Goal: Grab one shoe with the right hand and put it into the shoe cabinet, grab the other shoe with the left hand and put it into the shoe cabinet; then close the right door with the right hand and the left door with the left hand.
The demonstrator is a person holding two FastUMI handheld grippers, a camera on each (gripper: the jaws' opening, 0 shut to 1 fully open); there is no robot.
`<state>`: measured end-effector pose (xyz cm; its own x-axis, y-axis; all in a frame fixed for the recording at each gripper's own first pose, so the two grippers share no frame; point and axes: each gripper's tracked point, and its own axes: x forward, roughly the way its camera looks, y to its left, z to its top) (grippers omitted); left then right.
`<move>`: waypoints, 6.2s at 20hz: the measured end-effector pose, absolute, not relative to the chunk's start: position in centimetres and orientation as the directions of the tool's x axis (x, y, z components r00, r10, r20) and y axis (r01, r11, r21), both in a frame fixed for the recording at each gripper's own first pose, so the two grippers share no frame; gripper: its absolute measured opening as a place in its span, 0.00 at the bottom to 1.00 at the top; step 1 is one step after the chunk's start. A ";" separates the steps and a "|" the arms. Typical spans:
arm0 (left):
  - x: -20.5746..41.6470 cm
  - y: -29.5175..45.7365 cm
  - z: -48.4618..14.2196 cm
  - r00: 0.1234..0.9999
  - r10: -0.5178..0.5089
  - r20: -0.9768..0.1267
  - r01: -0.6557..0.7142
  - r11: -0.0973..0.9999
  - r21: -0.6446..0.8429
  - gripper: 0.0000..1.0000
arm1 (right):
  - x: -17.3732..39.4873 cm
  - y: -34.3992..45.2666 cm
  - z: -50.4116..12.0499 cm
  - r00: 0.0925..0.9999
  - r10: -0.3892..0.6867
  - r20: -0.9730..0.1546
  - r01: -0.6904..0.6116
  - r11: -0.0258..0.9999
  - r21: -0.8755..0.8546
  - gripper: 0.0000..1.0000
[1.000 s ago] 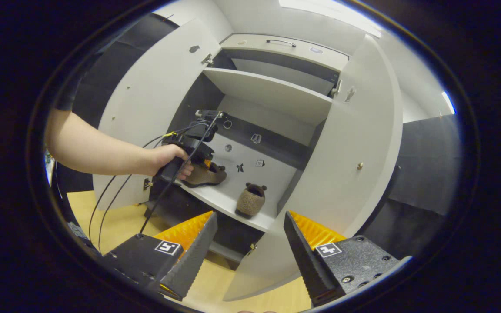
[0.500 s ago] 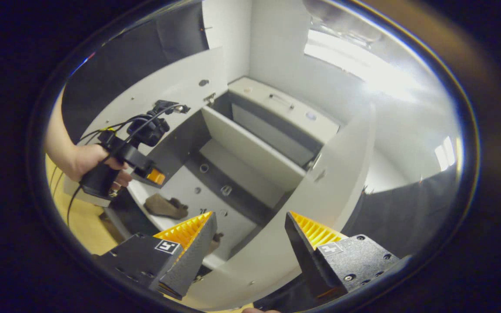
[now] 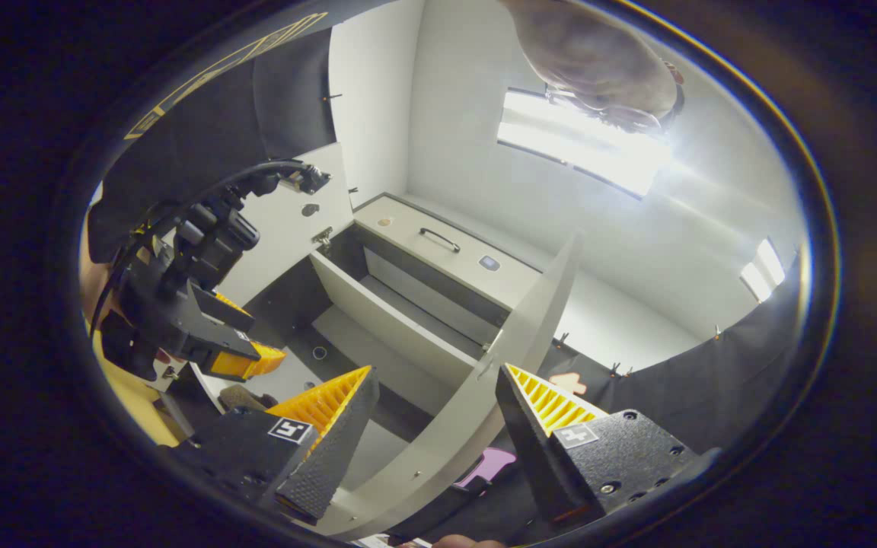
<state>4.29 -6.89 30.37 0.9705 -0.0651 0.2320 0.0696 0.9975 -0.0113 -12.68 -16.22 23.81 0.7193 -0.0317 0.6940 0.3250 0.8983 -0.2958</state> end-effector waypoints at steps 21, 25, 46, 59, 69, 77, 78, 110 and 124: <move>6.7 -11.0 29.5 0.978 -0.123 0.170 0.131 0.990 -0.041 0.93 | -10.2 -21.7 15.2 0.902 0.016 0.432 0.027 0.995 -0.094 0.93; 6.6 -9.2 28.1 0.984 -0.105 0.141 0.115 0.991 -0.064 0.94 | -8.8 -17.4 15.8 0.896 0.126 0.426 -0.083 0.990 -0.119 0.92; -1.3 9.8 24.1 0.971 0.216 0.104 -0.206 0.973 -0.102 0.95 | 5.1 0.5 17.6 0.849 0.342 0.403 -0.270 0.936 -0.226 0.96; -11.5 18.1 24.8 0.948 0.277 0.157 -0.306 0.927 0.218 0.95 | 7.8 2.2 17.4 0.876 0.263 0.406 -0.128 0.936 -0.329 1.00; -6.1 27.5 24.5 0.942 0.274 0.195 -0.321 0.907 0.272 0.96 | 1.4 2.0 15.8 0.886 0.206 0.415 -0.050 0.933 -0.357 1.00; -5.8 24.8 26.6 0.927 0.227 0.298 -0.311 0.910 0.275 0.89 | -2.2 2.6 13.4 0.902 0.210 0.378 -0.027 0.899 -0.436 1.00; -5.8 23.5 26.7 0.931 0.204 0.303 -0.289 0.918 0.271 0.89 | -2.2 2.8 13.5 0.901 0.215 0.376 -0.033 0.901 -0.433 1.00; 0.6 4.6 18.9 0.995 -0.072 -0.063 0.065 0.992 -0.106 0.95 | -0.9 -1.4 5.8 0.996 -0.057 0.074 0.050 0.994 0.100 0.99; 1.1 5.3 18.8 0.999 -0.023 -0.038 0.018 0.993 -0.117 0.95 | -0.2 -2.0 5.3 0.997 -0.056 0.045 0.051 0.994 0.092 0.99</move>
